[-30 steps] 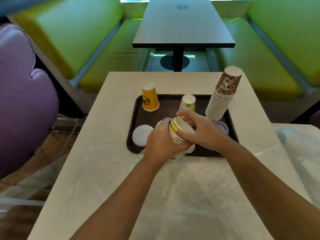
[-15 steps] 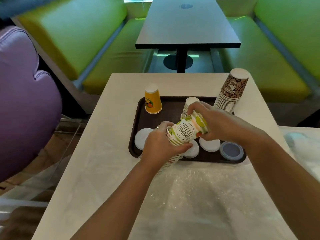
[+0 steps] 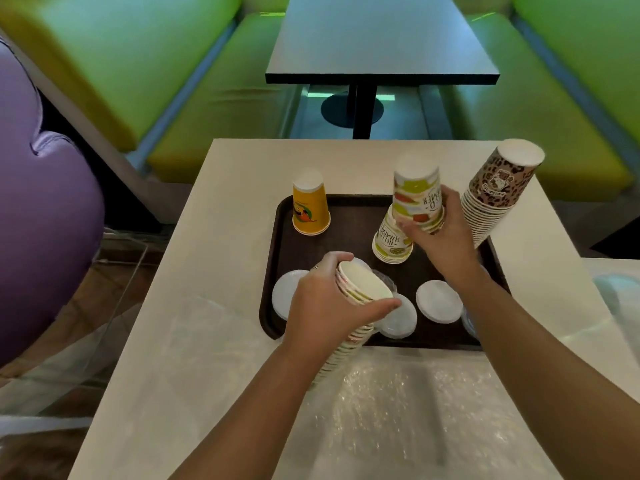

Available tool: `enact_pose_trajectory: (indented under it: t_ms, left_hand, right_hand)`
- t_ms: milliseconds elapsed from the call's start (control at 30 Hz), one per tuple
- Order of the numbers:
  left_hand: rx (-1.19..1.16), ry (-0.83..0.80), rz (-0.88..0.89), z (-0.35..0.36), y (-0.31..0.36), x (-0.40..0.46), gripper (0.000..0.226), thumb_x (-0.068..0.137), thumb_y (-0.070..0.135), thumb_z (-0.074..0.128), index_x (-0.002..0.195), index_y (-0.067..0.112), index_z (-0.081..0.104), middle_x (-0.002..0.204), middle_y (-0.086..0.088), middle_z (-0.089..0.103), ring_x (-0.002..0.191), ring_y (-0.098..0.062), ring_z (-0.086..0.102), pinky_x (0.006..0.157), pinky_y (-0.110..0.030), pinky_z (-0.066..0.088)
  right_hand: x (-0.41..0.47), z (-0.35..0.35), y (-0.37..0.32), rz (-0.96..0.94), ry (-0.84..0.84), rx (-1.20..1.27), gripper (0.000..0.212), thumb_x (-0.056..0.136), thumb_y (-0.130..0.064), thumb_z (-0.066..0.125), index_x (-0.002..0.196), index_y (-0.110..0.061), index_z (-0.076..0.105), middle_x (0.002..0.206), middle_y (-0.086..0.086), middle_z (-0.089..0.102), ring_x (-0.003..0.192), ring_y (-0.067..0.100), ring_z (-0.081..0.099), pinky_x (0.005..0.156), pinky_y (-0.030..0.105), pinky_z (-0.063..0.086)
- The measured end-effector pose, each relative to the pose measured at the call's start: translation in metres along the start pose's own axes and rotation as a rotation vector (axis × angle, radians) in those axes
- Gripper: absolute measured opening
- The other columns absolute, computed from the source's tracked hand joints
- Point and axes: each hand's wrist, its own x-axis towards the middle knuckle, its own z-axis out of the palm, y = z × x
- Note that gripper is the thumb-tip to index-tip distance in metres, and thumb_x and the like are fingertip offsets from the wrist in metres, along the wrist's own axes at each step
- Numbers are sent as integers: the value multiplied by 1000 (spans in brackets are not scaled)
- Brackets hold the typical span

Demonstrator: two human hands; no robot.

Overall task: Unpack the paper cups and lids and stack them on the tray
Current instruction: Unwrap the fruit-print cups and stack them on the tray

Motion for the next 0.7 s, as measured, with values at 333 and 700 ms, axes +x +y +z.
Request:
enact_pose_trajectory:
  t_ms: [333,700]
  left_hand:
    - [-17,13,1,1,0,1,79,54,54,84,122,30,51,96,26,49,88,9,50,71,4,37]
    - [-3,39,16,3,3,0,80,54,55,84,122,28,52,96,28,48,88,13,48,71,6,35]
  right_hand:
    - [11,31,38,211,-73,-117,74,72,-26,80,132,-11,37,129,7,55,118,22,54,96,35,47]
    - [4,41,59,278,-113,-201,75,73,-23,80,134,-10,37,133,9,53,123,24,50,96,28,40]
